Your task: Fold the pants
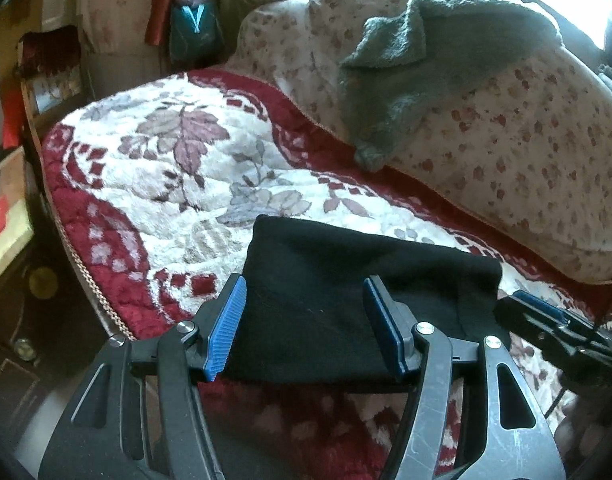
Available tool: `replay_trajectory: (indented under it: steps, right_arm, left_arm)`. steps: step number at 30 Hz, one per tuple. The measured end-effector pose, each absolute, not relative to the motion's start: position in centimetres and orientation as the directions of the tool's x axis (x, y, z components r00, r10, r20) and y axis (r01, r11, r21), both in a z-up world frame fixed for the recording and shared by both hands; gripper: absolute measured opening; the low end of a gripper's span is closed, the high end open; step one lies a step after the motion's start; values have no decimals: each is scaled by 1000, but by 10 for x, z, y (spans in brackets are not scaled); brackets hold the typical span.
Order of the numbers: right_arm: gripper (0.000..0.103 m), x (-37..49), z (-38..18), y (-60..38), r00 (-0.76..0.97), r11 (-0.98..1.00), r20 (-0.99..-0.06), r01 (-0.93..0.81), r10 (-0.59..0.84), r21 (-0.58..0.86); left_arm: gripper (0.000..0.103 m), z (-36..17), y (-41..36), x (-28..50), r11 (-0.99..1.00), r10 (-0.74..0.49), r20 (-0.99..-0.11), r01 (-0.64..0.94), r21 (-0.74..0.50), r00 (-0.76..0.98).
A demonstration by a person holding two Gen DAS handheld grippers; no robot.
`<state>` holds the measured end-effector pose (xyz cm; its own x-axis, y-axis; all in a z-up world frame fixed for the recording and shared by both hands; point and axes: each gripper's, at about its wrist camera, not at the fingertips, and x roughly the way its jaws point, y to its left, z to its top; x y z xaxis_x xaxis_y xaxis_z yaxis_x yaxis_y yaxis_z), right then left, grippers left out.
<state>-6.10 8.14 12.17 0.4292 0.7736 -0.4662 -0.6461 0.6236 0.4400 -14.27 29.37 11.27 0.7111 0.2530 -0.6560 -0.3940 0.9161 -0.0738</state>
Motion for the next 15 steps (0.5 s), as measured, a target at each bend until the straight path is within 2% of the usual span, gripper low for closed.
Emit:
replay_trajectory:
  steps: [15]
  right_arm:
    - [58,-80,128,72,435,616,-450,-658,780,433]
  left_arm:
    - [61,126,272,-165,909,319,-611,-417,-20,725]
